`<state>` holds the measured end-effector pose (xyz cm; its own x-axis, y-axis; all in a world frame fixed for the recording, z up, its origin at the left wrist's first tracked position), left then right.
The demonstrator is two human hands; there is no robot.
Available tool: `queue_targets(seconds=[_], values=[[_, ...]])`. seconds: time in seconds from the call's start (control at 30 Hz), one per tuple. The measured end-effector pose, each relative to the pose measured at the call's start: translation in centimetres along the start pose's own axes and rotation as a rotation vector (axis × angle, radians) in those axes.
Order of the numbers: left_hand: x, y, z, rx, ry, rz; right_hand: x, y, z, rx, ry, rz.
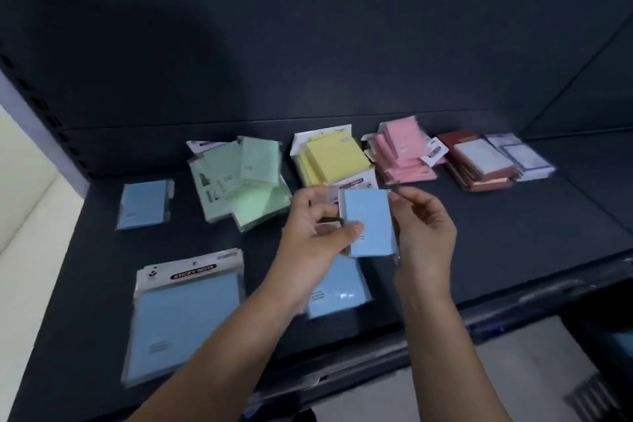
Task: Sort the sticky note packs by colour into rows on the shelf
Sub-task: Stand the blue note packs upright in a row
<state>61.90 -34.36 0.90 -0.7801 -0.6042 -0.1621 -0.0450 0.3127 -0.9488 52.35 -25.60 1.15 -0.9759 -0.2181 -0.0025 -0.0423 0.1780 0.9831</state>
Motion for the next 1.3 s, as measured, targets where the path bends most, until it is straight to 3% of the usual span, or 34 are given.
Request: queue_targets(seconds=[0.2,0.4,0.63,0.87,1.13,1.3], values=[[1.0,2.9,-6.5,0.162,0.086,-0.011,3.4,0.0,7.0,-0.177,-0.045,-0.084],[1.4,4.6,-8.5,0.302,0.032,-0.065,5.2,-0.5,8.7,-0.091,0.039,-0.133],[1.8,5.5,-7.4,0.394,-0.115,-0.042,5.8,-1.7,7.5,-0.248,0.329,-0.006],[0.9,6.1,-7.8,0.818,0.05,-0.008,5.2,-4.0,7.7,-0.785,0.379,0.303],[0.4,4.5,-7.1,0.912,0.066,-0.041,5.5,-2.5,6.5,-0.917,0.375,0.4],[0.0,0.6,-1.7,1.006,-0.143,-0.242,2.9,-0.7,1.2,-0.74,0.476,0.526]])
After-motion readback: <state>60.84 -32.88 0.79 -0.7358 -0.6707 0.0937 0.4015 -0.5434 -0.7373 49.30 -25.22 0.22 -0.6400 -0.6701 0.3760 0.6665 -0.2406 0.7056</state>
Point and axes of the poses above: each hand's wrist, its own x-axis towards the middle knuckle, its own z-axis out of the back of the hand, y = z × x, the point moved 3 cm from there along x, towards the middle knuckle, and after that the axes turned 6 degrees about z, right-handed, at the moved point
